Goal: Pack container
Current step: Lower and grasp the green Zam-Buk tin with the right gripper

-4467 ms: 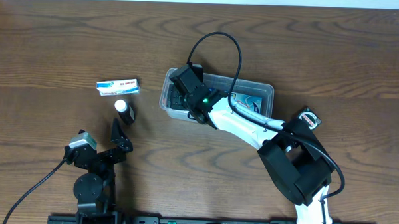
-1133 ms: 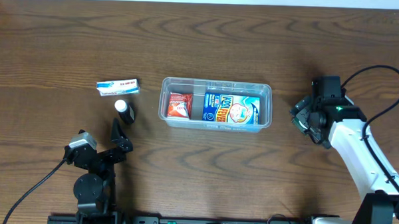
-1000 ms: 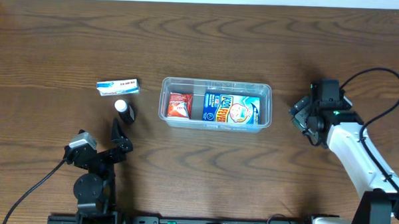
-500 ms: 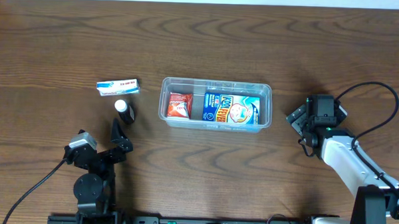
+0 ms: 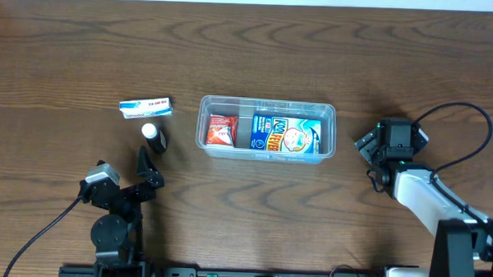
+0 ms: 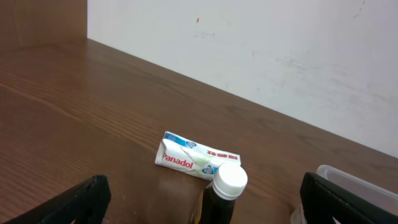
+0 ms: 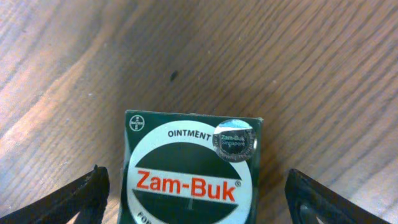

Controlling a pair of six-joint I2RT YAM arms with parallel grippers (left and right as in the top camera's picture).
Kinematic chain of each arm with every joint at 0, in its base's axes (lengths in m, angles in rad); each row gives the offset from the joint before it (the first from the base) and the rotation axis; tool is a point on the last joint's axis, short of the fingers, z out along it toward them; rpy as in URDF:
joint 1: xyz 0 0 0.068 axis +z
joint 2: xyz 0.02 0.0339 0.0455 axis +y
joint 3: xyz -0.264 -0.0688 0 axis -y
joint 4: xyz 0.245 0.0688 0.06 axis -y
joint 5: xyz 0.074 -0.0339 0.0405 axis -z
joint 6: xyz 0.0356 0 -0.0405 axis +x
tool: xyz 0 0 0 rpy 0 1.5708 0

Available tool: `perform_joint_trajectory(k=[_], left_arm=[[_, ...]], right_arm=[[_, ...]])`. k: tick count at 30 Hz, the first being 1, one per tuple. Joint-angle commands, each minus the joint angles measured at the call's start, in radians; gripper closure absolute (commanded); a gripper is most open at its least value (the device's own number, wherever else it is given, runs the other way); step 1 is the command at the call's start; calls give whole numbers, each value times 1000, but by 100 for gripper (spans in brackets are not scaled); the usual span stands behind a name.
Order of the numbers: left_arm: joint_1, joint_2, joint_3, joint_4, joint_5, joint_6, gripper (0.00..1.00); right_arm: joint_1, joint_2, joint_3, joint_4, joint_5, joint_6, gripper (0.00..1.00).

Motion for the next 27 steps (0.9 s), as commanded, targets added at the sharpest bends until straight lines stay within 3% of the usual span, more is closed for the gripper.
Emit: perform_joint_trajectory(k=[1, 6, 12, 21, 27], left_arm=[[6, -1, -24, -33, -8, 16, 2], [6, -1, -24, -33, -8, 16, 2], [6, -1, -23, -33, -8, 16, 2], [6, -1, -24, -33, -8, 16, 2], [6, -1, -24, -33, -8, 16, 2]], right_arm=[[-8, 27, -6, 12, 11, 11, 15], [-8, 29, -6, 18, 13, 10, 24], [-8, 28, -5, 39, 10, -9, 44], [-27, 10, 5, -14, -91, -90, 43], [-32, -97, 66, -88, -197, -205, 41]])
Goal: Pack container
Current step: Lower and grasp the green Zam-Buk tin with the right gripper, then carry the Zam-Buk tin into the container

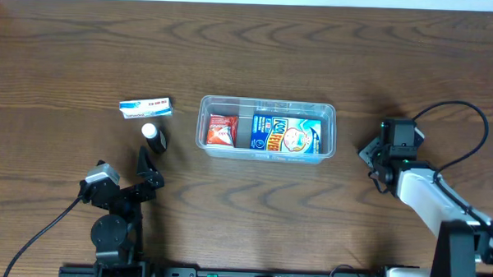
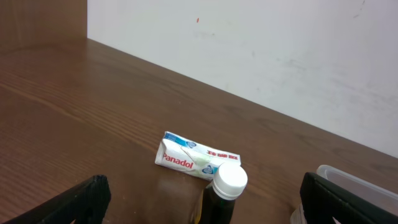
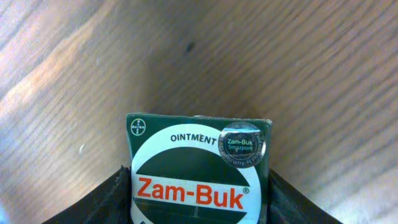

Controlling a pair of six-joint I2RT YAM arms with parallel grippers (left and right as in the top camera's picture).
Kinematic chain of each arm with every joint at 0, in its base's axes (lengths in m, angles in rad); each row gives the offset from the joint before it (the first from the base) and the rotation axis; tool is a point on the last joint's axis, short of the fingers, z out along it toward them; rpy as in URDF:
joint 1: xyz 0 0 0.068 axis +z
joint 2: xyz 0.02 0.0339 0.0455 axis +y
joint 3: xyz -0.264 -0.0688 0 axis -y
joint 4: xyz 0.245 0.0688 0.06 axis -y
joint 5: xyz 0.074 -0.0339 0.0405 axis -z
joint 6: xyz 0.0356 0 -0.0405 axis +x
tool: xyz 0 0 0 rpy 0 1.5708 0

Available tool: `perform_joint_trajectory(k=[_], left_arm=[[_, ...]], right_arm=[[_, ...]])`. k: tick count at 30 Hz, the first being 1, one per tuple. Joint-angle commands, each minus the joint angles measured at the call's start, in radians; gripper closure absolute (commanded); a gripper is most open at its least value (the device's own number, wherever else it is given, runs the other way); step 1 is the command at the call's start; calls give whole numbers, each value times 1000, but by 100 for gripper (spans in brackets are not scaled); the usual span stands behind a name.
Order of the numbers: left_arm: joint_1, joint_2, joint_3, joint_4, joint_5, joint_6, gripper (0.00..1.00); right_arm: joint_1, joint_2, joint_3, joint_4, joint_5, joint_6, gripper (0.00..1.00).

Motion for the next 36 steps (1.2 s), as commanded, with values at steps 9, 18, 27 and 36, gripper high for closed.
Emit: perform_joint_trajectory(k=[9, 18, 27, 36], left_arm=[[6, -1, -24, -33, -8, 16, 2], [6, -1, -24, -33, -8, 16, 2], [6, -1, -24, -33, -8, 16, 2], [6, -1, -24, -33, -8, 16, 2]], right_arm=[[-6, -346, 112, 14, -352, -163, 37], [92, -418, 112, 183, -576, -13, 41], [394, -289, 112, 355, -454, -8, 39], [553, -117, 117, 458, -319, -8, 44]])
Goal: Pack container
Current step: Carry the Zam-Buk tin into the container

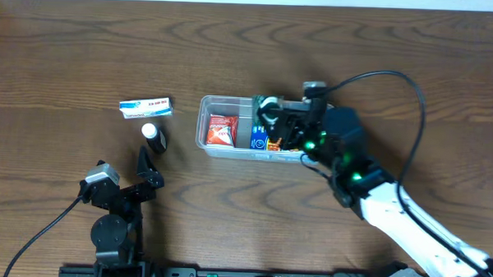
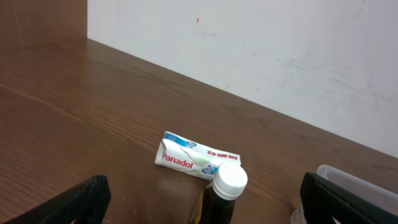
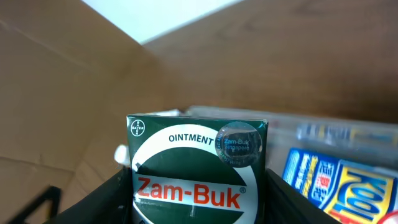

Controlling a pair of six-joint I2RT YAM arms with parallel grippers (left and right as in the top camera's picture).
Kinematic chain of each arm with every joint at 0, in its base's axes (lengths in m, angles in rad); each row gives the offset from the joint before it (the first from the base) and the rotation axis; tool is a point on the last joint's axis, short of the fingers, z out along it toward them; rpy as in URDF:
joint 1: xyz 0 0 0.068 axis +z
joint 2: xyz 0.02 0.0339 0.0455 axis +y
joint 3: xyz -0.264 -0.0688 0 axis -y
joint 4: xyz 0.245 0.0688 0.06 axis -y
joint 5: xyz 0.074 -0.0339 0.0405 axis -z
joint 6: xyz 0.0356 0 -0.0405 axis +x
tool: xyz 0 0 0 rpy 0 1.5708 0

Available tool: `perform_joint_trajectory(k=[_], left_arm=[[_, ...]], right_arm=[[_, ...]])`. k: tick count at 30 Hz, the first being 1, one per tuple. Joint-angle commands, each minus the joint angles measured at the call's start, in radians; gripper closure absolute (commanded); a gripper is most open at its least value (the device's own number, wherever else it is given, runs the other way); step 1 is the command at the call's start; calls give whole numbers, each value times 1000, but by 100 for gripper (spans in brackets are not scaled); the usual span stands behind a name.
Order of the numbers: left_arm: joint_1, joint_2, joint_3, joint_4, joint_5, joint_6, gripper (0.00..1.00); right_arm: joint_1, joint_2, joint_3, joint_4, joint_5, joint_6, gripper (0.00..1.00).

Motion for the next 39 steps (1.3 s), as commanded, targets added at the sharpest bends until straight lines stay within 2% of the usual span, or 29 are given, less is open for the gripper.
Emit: perform_joint_trajectory(k=[1, 9, 18, 23, 39], left_arm=[[6, -1, -24, -33, -8, 16, 2], [6, -1, -24, -33, -8, 16, 2], [6, -1, -24, -33, -8, 16, 2], [6, -1, -24, -33, -8, 16, 2], [6, -1, -24, -33, -8, 16, 2]], right_arm=[[23, 45, 18, 8, 67, 5, 44], [22, 65, 49, -32, 67, -56, 43], [22, 66, 233, -296, 101, -214, 43], [22, 82, 336, -419, 119, -252, 42], [163, 267, 368, -333, 124, -145, 43]])
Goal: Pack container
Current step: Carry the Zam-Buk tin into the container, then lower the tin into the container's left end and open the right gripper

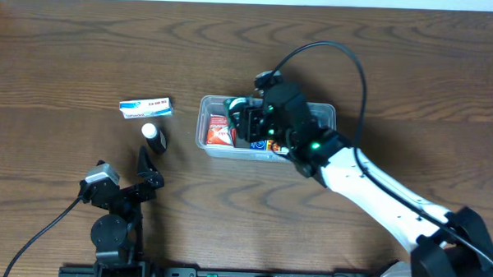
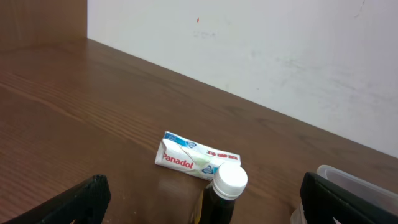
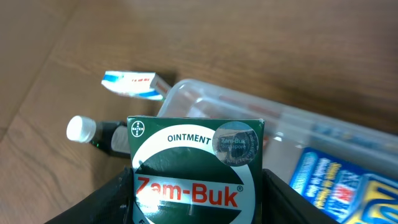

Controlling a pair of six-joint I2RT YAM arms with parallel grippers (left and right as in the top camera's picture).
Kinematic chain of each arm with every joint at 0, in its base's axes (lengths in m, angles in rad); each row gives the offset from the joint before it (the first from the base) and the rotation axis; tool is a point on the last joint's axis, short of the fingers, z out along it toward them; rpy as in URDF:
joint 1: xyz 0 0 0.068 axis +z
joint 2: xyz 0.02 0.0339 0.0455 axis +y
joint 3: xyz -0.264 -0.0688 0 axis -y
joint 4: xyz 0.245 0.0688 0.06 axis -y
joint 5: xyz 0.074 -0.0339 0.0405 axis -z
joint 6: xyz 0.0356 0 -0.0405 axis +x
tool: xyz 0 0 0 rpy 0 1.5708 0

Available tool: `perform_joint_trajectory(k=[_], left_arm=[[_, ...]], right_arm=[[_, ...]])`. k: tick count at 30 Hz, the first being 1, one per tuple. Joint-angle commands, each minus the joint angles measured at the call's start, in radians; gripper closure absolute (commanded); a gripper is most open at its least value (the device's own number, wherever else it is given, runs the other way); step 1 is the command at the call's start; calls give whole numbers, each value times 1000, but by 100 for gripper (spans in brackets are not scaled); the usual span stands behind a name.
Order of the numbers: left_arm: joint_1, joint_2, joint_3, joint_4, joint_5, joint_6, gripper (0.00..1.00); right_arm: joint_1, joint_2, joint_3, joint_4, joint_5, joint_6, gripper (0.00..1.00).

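Note:
The clear plastic container [image 1: 206, 112] sits mid-table with a red packet [image 1: 221, 130] at its left end and a blue packet [image 3: 348, 183] further right. My right gripper [image 1: 249, 122] hangs over the container's left-middle, shut on a green Zam-Buk ointment box [image 3: 194, 168] that fills the right wrist view. A Panadol box [image 1: 146, 107] and a dark bottle with a white cap [image 1: 153, 136] lie left of the container. My left gripper [image 1: 147, 164] rests open near the front edge, the bottle [image 2: 225, 190] standing between and beyond its fingers [image 2: 81, 198].
The brown wooden table [image 1: 69, 50] stretches all round. A white wall [image 2: 261, 56] shows behind the table in the left wrist view. The right arm's black cable [image 1: 356, 68] loops over the table behind the container.
My right gripper has shifted left over the container with the Zam-Buk box still held, from above the blue packet to near the red packet. The left arm is unchanged.
My right gripper stood open around the Zam-Buk box on the table far right of the container. It then was shut on the box there. Later it held the box over the container's middle, and now over its left-middle. The left arm stayed still throughout.

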Motion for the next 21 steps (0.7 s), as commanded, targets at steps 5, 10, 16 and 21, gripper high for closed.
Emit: perform_joint_trajectory(k=[5, 10, 16, 21], left_arm=[[6, -1, -24, -33, -8, 16, 2], [6, -1, -24, -33, -8, 16, 2], [6, -1, -24, -33, -8, 16, 2], [6, -1, -24, -33, -8, 16, 2]], right_arm=[[55, 24, 18, 19, 58, 42, 43], [85, 62, 18, 56, 84, 57, 43], [91, 106, 18, 89, 84, 64, 43], [91, 136, 18, 108, 85, 65, 43]])
